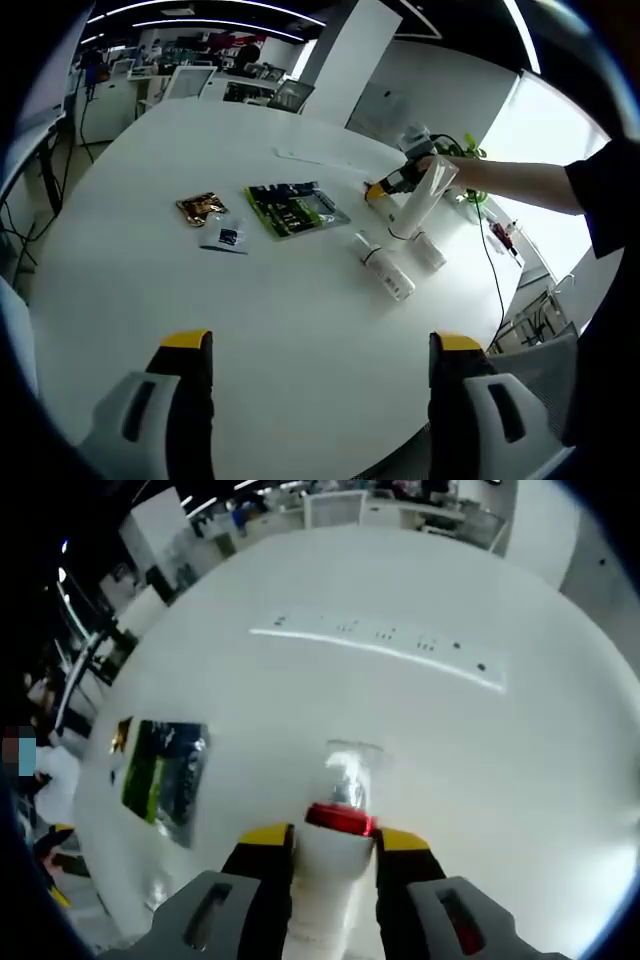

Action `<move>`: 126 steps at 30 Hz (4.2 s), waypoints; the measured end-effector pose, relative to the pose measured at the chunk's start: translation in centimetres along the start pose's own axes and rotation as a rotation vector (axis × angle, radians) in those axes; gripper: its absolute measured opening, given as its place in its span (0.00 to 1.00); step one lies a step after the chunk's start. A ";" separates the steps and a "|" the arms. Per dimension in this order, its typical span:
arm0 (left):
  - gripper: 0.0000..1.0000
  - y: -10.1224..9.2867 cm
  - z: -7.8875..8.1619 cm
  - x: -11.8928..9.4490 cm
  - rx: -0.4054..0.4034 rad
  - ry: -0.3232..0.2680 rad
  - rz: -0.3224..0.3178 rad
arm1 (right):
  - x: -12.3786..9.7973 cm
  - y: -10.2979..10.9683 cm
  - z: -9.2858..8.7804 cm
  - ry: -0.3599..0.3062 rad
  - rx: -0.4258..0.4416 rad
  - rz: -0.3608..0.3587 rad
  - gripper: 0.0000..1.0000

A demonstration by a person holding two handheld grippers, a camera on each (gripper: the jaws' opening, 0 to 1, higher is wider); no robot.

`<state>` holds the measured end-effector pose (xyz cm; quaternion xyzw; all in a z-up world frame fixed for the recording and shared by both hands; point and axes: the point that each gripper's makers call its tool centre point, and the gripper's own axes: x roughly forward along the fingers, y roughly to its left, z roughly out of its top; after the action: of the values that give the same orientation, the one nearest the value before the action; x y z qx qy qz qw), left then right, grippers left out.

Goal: Arrange the skincare products in the storage area until every visible bottle or jar stands upright without overlapping.

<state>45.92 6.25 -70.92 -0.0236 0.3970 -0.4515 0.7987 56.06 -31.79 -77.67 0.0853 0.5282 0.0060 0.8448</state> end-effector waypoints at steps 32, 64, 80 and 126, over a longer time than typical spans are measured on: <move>0.83 -6.3 3.6 -1.4 0.149 -0.050 -0.086 | -17.2 -1.7 0.0 -0.516 -0.015 -0.095 0.17; 0.82 -20.4 6.9 -0.7 0.408 -0.194 -0.271 | -30.8 20.7 -8.4 -0.716 -0.248 0.110 0.17; 0.51 -24.5 11.3 -3.5 0.479 -0.427 -0.271 | -33.1 27.0 -8.8 -0.789 -0.259 0.163 0.17; 0.32 -34.1 8.3 -12.9 0.569 -0.338 -0.920 | -43.7 32.5 -15.3 -0.767 -0.711 0.916 0.24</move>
<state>23.83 -7.04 -43.77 -0.0499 0.0750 -0.8322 0.5470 25.69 -2.05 -40.33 0.0140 0.0693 0.5038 0.8609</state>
